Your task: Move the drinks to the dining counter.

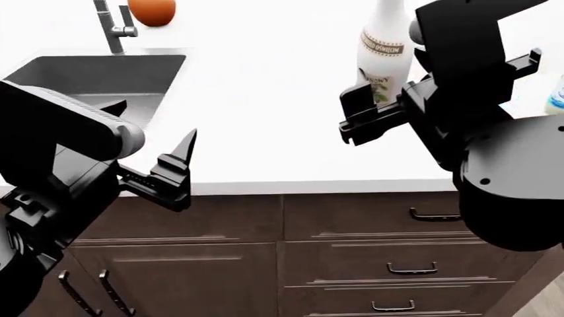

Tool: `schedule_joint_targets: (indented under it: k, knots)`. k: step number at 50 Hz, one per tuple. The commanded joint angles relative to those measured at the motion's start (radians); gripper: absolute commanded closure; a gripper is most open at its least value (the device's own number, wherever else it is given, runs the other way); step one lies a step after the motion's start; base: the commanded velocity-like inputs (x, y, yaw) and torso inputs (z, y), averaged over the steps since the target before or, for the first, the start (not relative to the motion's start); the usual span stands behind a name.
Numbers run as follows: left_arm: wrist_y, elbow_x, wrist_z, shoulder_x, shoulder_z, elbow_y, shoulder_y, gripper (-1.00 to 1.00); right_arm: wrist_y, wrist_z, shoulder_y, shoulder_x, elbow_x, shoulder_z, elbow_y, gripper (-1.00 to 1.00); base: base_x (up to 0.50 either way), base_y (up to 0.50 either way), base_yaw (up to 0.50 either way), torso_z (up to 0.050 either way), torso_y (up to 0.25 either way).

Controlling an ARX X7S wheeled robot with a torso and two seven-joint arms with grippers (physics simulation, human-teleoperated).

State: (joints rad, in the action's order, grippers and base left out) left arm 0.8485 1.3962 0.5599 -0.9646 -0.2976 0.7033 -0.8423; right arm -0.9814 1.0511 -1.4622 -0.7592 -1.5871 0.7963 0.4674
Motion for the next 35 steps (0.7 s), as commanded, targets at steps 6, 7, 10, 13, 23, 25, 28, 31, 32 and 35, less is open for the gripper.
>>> schedule_joint_targets:
  k: [6,7,10,13,23,25,28,31,32,35]
  knots:
    - [-0.001,-0.002,-0.003,0.002,-0.005,0.001,0.0,-1.0,-0.004,0.021,-0.008,-0.009,-0.008,-0.021,-0.012,1.0,-0.12,0.23,0.0,0.0,0.0]
    - [-0.001,0.001,-0.001,0.001,-0.004,0.003,-0.001,-1.0,-0.002,0.019,-0.006,-0.01,-0.007,-0.021,-0.009,1.0,-0.27,0.51,0.0,0.0,0.0]
    - [-0.002,0.001,0.001,0.001,-0.005,0.004,0.001,-1.0,0.003,0.014,0.001,-0.011,-0.005,-0.022,-0.009,1.0,-0.28,0.51,0.0,0.0,0.004]
    - [-0.003,0.0,0.0,0.002,-0.005,0.003,0.002,-1.0,0.002,0.015,0.0,-0.011,-0.007,-0.021,-0.01,1.0,-0.28,0.51,0.0,0.0,0.0]
    - [-0.002,-0.008,-0.002,0.008,-0.013,0.0,0.001,-1.0,0.005,0.024,0.005,-0.017,-0.013,-0.02,-0.008,1.0,-0.28,0.51,0.0,0.0,0.002]
    - [-0.002,-0.006,-0.001,0.007,-0.012,0.0,0.001,-1.0,0.002,0.024,0.007,-0.017,-0.018,-0.018,-0.01,1.0,-0.11,0.22,0.0,0.0,0.005]
    - [-0.003,-0.006,-0.002,0.007,-0.012,0.0,0.001,-1.0,-0.001,0.024,0.003,-0.015,-0.015,-0.015,-0.013,1.0,0.0,0.0,0.0,0.0,0.0]
    - [-0.002,-0.008,-0.004,0.007,-0.013,-0.002,-0.002,-1.0,0.011,0.03,0.007,-0.015,-0.031,-0.024,-0.025,1.0,0.0,0.0,0.0,0.0,0.003]
    - [-0.002,-0.008,-0.006,0.007,-0.013,-0.003,-0.002,-1.0,0.011,0.028,0.006,-0.014,-0.029,-0.024,-0.022,1.0,0.0,0.0,0.0,0.0,0.0]
    - [-0.003,-0.011,-0.008,0.009,-0.014,-0.005,-0.004,-1.0,0.009,0.029,0.008,-0.01,-0.032,-0.019,-0.03,1.0,0.0,0.0,0.0,0.0,0.0]
